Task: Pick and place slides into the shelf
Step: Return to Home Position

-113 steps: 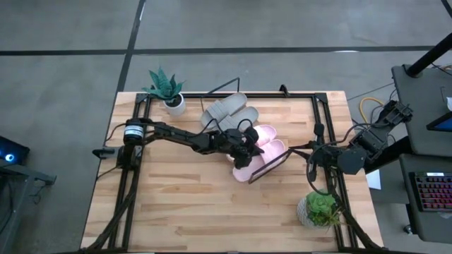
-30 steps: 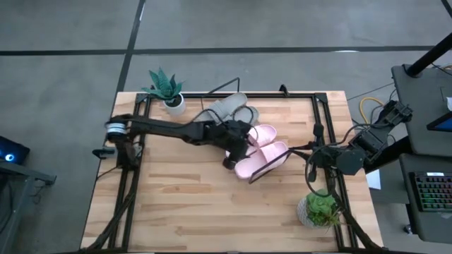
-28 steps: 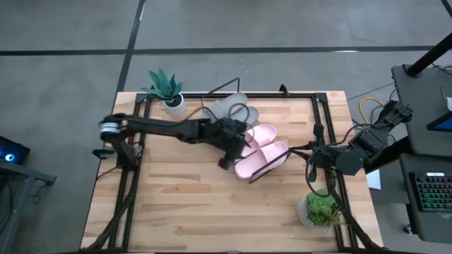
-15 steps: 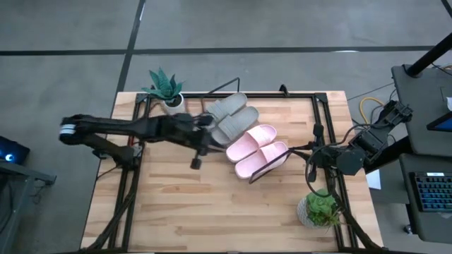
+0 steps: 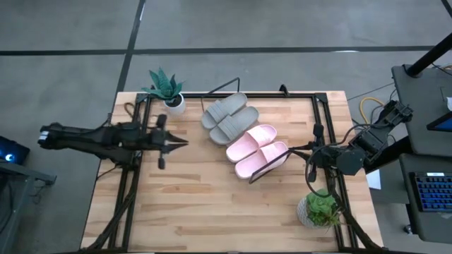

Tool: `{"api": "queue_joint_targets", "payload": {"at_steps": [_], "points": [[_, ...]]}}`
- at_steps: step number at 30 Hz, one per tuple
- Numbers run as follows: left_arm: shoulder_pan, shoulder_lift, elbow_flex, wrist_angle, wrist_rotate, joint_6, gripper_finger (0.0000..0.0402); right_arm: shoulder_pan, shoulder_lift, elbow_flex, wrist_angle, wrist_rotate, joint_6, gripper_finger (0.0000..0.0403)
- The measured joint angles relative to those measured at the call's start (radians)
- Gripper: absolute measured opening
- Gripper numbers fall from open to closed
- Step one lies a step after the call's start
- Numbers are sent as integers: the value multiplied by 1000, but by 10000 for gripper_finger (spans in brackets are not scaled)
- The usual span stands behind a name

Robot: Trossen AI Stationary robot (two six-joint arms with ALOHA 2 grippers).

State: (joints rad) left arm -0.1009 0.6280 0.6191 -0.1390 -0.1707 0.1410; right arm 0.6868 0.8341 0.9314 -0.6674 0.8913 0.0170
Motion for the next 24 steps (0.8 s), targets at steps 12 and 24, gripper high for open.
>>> {"api": "queue_joint_targets", "payload": {"at_steps": [12, 24], "points": [[0, -366, -234, 0, -51, -60, 12, 0, 0, -1, 0, 0, 12, 9], [0, -602, -454, 31, -56, -106, 12, 0, 1, -5, -3, 0, 28, 9]]}}
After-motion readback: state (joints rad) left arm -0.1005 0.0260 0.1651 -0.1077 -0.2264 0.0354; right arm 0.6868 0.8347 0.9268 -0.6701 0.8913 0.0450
